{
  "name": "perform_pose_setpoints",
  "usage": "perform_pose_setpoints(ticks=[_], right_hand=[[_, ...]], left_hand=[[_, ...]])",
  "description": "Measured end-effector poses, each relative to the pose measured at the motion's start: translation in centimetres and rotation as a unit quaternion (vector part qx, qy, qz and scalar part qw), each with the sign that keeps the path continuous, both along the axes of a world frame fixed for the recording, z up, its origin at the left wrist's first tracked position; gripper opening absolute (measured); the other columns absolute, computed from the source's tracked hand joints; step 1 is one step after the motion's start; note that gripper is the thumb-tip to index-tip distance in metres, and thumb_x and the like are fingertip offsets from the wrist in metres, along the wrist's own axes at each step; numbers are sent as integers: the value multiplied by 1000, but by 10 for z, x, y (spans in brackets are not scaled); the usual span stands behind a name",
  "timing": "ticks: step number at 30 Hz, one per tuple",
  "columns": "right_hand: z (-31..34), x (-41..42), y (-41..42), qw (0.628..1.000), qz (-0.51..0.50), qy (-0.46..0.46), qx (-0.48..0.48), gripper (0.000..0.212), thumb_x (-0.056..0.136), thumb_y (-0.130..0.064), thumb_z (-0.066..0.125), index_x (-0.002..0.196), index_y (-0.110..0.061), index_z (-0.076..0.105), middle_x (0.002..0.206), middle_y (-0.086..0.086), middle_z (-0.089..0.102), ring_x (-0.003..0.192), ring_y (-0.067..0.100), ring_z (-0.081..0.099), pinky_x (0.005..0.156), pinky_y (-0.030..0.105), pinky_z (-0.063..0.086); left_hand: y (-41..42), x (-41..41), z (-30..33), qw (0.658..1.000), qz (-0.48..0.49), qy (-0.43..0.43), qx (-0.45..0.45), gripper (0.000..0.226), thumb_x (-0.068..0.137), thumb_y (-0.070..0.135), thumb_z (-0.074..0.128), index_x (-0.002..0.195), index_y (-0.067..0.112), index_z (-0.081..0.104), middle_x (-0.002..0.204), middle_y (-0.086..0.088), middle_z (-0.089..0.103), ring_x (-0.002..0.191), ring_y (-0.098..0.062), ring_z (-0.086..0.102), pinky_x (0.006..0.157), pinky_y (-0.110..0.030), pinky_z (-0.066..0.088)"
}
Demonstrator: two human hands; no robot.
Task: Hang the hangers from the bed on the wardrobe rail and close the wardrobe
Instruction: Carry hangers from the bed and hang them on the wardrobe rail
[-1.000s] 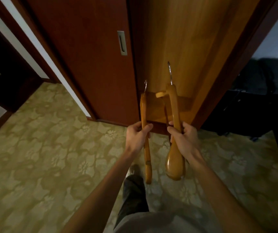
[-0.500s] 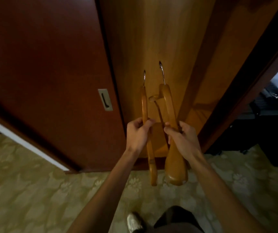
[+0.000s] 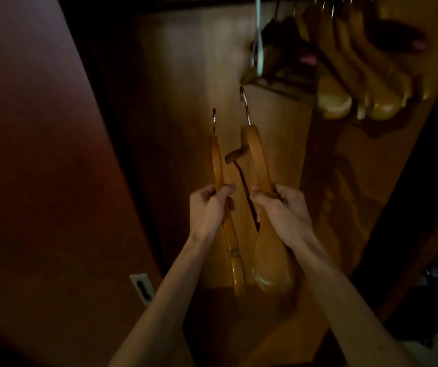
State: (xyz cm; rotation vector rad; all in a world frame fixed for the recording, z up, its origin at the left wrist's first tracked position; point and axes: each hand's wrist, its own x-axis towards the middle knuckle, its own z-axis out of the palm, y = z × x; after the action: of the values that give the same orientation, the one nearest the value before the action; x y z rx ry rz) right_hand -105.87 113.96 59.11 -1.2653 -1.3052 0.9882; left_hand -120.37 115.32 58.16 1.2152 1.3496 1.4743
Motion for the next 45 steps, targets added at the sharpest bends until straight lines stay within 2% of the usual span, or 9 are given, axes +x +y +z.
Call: perform_pose_setpoints(ticks=[3, 6, 10, 15, 22, 26, 34, 42, 45], right_hand=[[38, 2, 34, 999, 9, 7, 33, 10, 90, -30, 68, 84, -24, 74, 59, -7, 65, 61, 7, 65, 63, 23, 47], [69, -4, 63, 998, 20, 16, 59, 8, 86, -29, 69, 84, -25, 75, 67, -6, 69, 74, 15, 70, 70, 29, 51], [97, -21, 89, 996, 39, 32, 73, 10, 87, -23, 68, 90, -23, 77, 67, -8, 71, 70, 11, 70, 64, 24, 47], [123, -48, 119, 994, 27, 43, 94, 13, 86, -25, 68, 91, -20, 78, 79, -5, 78, 75, 8, 73, 72, 28, 55], [161, -54, 156, 992, -25, 32, 122, 14, 84, -31, 68, 86, -21, 77, 81, -1, 77, 81, 16, 71, 80, 35, 58], [175, -45, 174, 991, -42, 43, 117, 13, 83, -33, 69, 92, -25, 74, 90, 1, 76, 89, 21, 69, 84, 35, 54], [184, -30, 198, 994, -72, 7, 77, 42, 79, -40, 69, 115, -19, 70, 100, 5, 73, 91, 25, 67, 84, 38, 55], [169, -13, 201, 995, -75, 9, 63, 22, 81, -37, 70, 97, -24, 65, 94, 10, 71, 89, 30, 67, 87, 46, 56], [165, -6, 200, 996, -69, 9, 64, 12, 85, -32, 69, 84, -28, 59, 88, 6, 66, 84, 25, 63, 84, 40, 53]], left_hand=[[38, 2, 44, 999, 9, 14, 29, 26, 88, 34, 70, 68, 17, 72, 64, -8, 66, 67, -25, 61, 77, -52, 52], [65, -4, 81, 998, 10, -12, 61, 22, 89, 32, 69, 81, 11, 75, 62, -2, 66, 62, -15, 62, 74, -40, 48], [87, -15, 117, 995, 30, -35, 90, 28, 89, 28, 68, 92, 1, 76, 66, -5, 68, 54, -11, 63, 65, -29, 47], [115, -24, 154, 994, 25, -37, 102, 22, 85, 30, 71, 79, 9, 77, 62, -3, 69, 55, -13, 65, 68, -30, 51], [158, -22, 194, 993, -7, -46, 110, 24, 84, 29, 73, 85, 5, 79, 60, -3, 68, 50, -12, 61, 61, -26, 48], [175, -18, 202, 991, -25, -40, 124, 26, 87, 30, 71, 90, 5, 79, 66, -2, 71, 63, -13, 68, 65, -27, 52], [203, -12, 205, 992, -23, -37, 116, 24, 90, 34, 68, 89, 12, 79, 68, 0, 70, 67, -12, 67, 65, -26, 49], [217, 4, 192, 994, -33, -18, 104, 27, 91, 35, 66, 95, 12, 79, 75, 1, 71, 77, -15, 66, 64, -26, 45], [220, 11, 192, 994, -35, -17, 99, 26, 90, 36, 67, 92, 13, 80, 72, -1, 70, 74, -16, 65, 64, -26, 45]])
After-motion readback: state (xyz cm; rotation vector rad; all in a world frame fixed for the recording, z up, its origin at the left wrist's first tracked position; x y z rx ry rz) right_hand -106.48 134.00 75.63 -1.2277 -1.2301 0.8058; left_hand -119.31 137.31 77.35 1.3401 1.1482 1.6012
